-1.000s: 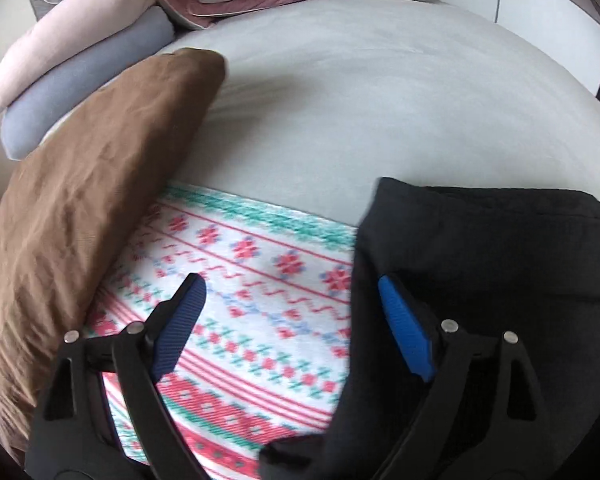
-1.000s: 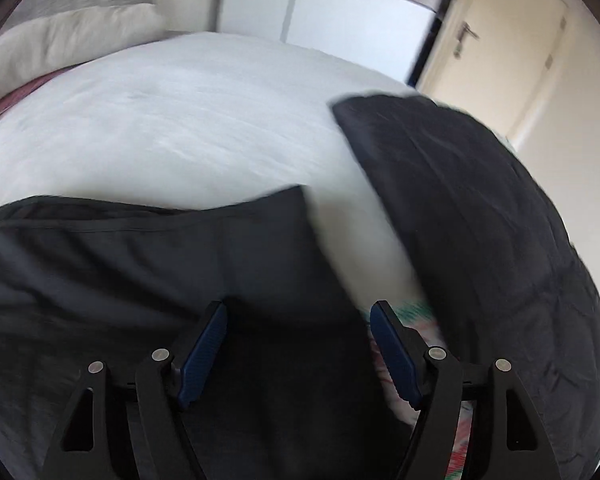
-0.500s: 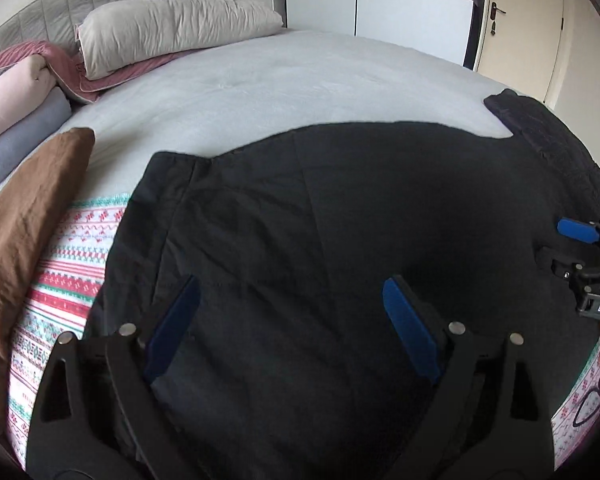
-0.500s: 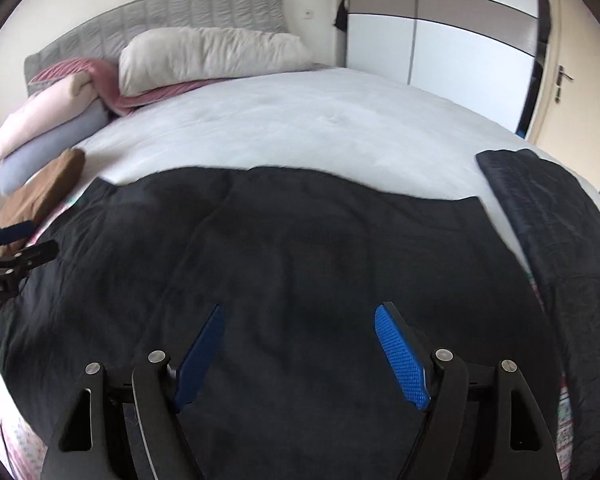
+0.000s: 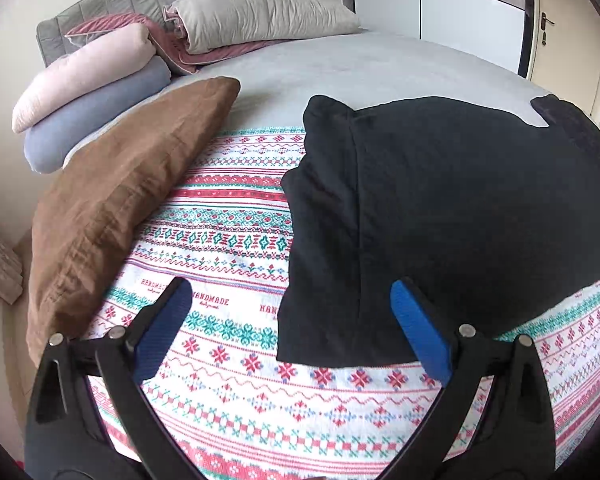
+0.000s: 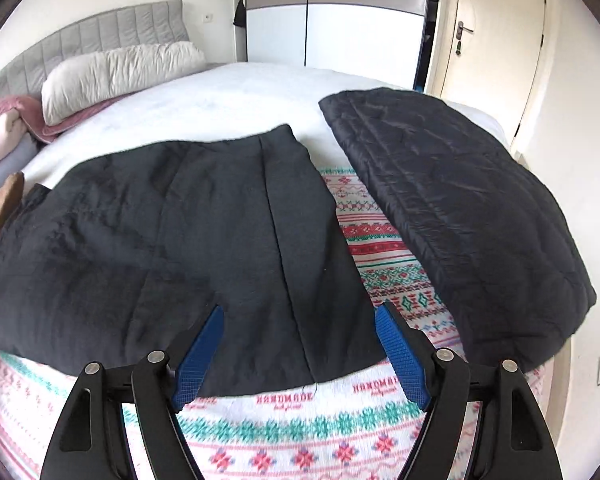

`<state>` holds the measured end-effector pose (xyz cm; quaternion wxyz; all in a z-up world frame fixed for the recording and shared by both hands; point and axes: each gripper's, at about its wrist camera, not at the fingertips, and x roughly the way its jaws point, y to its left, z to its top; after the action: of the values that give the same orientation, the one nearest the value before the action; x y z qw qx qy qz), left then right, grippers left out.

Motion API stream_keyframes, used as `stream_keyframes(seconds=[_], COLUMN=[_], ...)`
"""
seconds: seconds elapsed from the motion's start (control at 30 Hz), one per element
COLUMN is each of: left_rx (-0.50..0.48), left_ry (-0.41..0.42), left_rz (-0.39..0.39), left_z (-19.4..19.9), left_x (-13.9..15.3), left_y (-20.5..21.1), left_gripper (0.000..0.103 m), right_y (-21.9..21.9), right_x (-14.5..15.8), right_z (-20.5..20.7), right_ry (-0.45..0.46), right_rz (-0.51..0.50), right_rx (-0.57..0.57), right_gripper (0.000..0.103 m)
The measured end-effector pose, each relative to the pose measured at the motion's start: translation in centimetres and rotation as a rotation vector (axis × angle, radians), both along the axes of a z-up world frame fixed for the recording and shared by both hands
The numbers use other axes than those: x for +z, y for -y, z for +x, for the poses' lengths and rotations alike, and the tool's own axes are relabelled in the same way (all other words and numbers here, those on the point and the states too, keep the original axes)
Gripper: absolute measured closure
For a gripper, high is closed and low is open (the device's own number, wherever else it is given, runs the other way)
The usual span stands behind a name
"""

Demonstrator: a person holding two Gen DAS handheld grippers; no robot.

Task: Fold large clothes

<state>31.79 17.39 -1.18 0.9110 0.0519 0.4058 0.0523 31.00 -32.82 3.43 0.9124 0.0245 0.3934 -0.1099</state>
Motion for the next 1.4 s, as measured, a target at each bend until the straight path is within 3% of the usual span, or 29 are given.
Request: stream_keyframes(seconds=[0.07, 0.27, 0.5, 0.63, 0.77, 0.9, 1.03, 1.4], left_rx=[0.010, -0.028, -0.075, -0.027, 0.023, 0.019, 0.000, -0.029], left_ry=[0.012, -0.050, -0.123, -0.130, -0.177, -0.142, -0.118, -0.129], left_rz=[0.009, -0.100, -0.150, -0.198, -0.179, -0.171, -0.129, -0.132], left_z=[-2.6, -10.3, -15.2, -16.2, -16.3, -16.8, -17.4, -18.0], left_x=[1.9, 4.9, 2.9, -0.1, -3.1, -2.6, -2.1, -2.3], left_y=[1.3, 6.3, 12.0, 12.9, 13.2, 13.8, 14.5, 15.2], left_gripper=[0.003, 0.001, 0.001, 0.001, 0.001, 0.001, 0.001, 0.001], right_y=[-0.8, -5.8, -11.5, -13.3, -14.7, -16.3, -17.3, -17.9], right_x=[1.9, 5.0, 4.2, 2.0, -0.6, -2.1, -1.5, -2.1], right_z=[-2.7, -10.6, -16.7, -17.5, -17.9, -18.1, -18.8, -19.1], right_ry=[0.013, -0.003, -0.013, -0.049, -0.059, -0.114, -0.073, -0.077], right_rz=[0.011, 0.074, 0.071, 0.053, -0.004, 0.011, -0.002, -0.008], right_rx=[-0.008, 0.041, 0.078, 0.080, 0.069, 0.116, 0.123, 0.116], right_gripper=[0.019, 0.014, 0.009, 0.009, 0.008, 0.008, 0.008, 0.008])
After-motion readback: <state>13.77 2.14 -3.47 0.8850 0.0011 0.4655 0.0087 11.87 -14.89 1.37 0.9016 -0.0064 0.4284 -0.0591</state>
